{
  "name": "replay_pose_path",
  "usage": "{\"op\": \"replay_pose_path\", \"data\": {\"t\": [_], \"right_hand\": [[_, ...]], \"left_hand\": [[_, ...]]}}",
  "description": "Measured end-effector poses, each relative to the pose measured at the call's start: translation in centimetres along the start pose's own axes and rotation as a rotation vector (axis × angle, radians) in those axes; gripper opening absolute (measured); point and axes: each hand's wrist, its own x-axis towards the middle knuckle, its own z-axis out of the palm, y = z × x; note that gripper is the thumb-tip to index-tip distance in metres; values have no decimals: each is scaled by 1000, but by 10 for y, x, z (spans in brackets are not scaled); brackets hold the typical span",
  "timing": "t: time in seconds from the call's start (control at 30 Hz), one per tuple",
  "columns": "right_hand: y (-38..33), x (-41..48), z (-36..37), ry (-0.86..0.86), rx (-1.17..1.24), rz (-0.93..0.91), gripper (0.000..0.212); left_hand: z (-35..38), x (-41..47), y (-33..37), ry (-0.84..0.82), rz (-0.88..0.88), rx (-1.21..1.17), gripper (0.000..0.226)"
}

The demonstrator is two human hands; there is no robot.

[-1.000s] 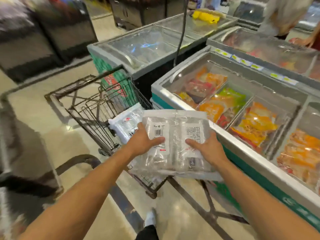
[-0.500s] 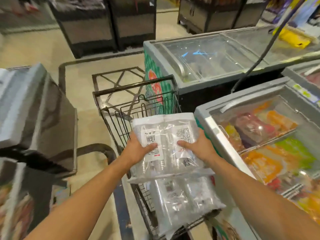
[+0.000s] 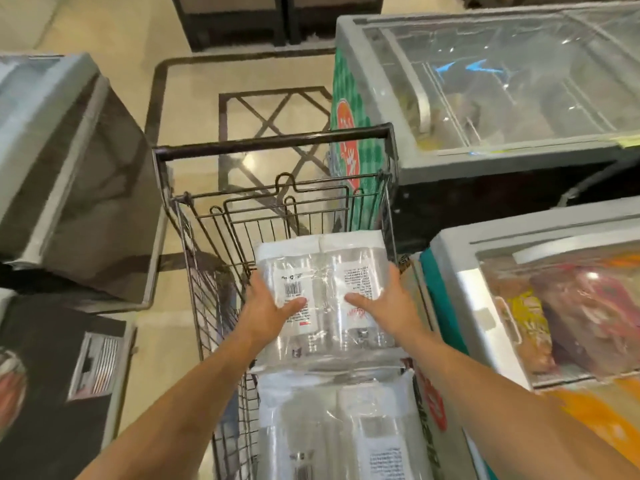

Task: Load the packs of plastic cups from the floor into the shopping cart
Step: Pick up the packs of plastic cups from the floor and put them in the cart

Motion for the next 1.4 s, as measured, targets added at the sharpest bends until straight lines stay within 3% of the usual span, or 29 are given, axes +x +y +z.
{"op": "replay_pose_path", "data": {"t": [0.13, 0.4, 0.47, 0.6, 0.73, 0.8, 0.87, 1.0, 1.13, 1.27, 1.4], "right_hand": [[25, 5, 28, -6, -167, 62, 101], [16, 5, 29, -16, -103, 93, 123], [4, 0, 23, 7, -175, 77, 115], [-29, -21, -1, 133, -280, -77, 64], [-62, -60, -30, 162, -293, -107, 50], [-73, -84, -38, 203, -342, -100, 51], [-85, -112, -44, 265, -392, -101, 57], [-100, -180, -53, 375, -524, -59, 70], [-99, -274, -58, 613, -628, -67, 56], [-93, -384, -54, 725, -677, 70, 71], [-71, -492, -42, 868, -691, 228, 64]], "left_hand": [[14, -15, -5, 28, -13, 11, 110], [13, -13, 12, -22, 24, 32, 97], [5, -15, 21, -61, 6, 9, 104], [-10, -25, 36, -213, -60, 24, 95], [-25, -35, 46, -198, -26, 64, 76], [-31, -47, 62, -162, 54, 193, 99], [-36, -69, 91, -188, 189, 465, 116], [-56, -143, 161, -160, 547, 849, 97], [-83, -217, 197, -169, 865, 1088, 81], [-97, -296, 219, -185, 1127, 1189, 81], [-70, -365, 224, -267, 1356, 1215, 79]]}}
